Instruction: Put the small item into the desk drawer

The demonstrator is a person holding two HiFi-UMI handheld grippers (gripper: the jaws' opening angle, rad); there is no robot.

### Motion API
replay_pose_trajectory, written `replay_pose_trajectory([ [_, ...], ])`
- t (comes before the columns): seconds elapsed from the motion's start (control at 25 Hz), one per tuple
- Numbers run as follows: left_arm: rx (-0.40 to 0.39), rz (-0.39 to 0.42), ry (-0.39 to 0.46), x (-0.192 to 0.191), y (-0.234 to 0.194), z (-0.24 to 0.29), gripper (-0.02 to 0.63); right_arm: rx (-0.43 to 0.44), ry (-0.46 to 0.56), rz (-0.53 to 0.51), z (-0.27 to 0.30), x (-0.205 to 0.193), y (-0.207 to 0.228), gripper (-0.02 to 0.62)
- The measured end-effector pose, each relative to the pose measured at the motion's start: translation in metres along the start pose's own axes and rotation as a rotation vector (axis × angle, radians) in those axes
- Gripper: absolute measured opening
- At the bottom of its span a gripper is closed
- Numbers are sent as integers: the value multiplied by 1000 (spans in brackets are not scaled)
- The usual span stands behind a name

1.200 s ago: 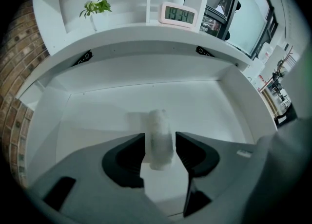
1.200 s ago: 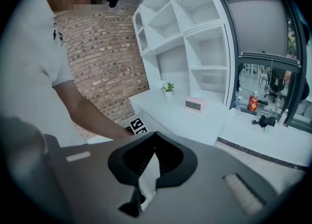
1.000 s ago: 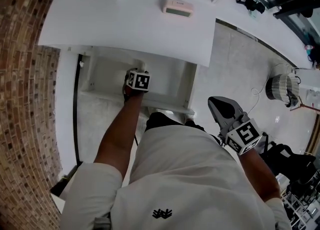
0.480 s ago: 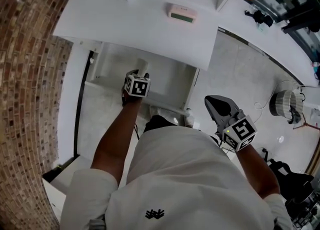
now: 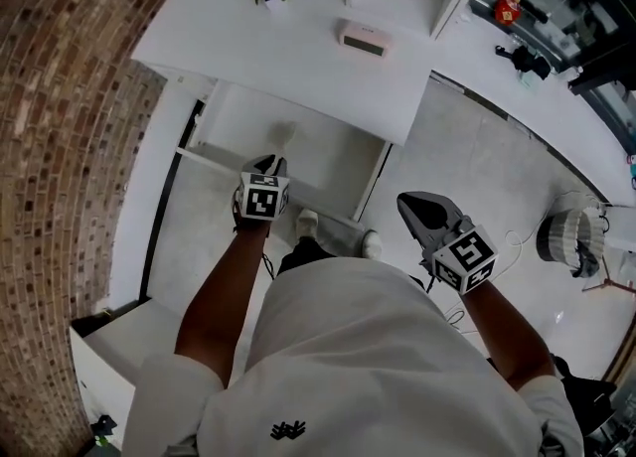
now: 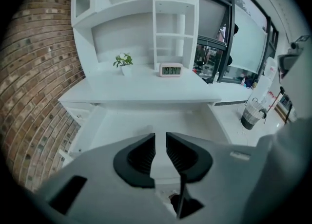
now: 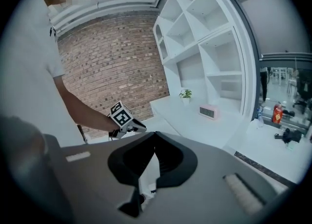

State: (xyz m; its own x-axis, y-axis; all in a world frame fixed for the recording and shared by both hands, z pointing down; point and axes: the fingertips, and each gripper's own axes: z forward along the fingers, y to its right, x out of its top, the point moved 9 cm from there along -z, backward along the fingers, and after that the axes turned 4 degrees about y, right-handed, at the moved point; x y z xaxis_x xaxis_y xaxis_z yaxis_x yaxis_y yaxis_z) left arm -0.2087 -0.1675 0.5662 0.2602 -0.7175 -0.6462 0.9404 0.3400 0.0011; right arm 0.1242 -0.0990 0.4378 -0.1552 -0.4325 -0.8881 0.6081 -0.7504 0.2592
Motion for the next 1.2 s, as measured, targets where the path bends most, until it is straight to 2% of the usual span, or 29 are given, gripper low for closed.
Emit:
replay_pose_trajectory([
  [0.16, -12, -39, 61, -3, 25, -36, 44, 42, 8, -17, -9, -6, 1, 14],
  [0.32, -72, -92, 136, -5, 61, -71, 9, 82, 13, -33, -21, -11, -1, 14],
  [0.68, -227, -198, 319, -6, 138, -144, 8, 165, -18, -73, -54, -28, -10, 14],
  [0.92, -333, -200, 353, -14, 177, -180, 6, 197, -13, -82, -69, -34, -24, 14],
  [1.2, -360, -177, 362, -16, 199, -206, 6, 216, -2, -90, -79, -34, -33, 14],
])
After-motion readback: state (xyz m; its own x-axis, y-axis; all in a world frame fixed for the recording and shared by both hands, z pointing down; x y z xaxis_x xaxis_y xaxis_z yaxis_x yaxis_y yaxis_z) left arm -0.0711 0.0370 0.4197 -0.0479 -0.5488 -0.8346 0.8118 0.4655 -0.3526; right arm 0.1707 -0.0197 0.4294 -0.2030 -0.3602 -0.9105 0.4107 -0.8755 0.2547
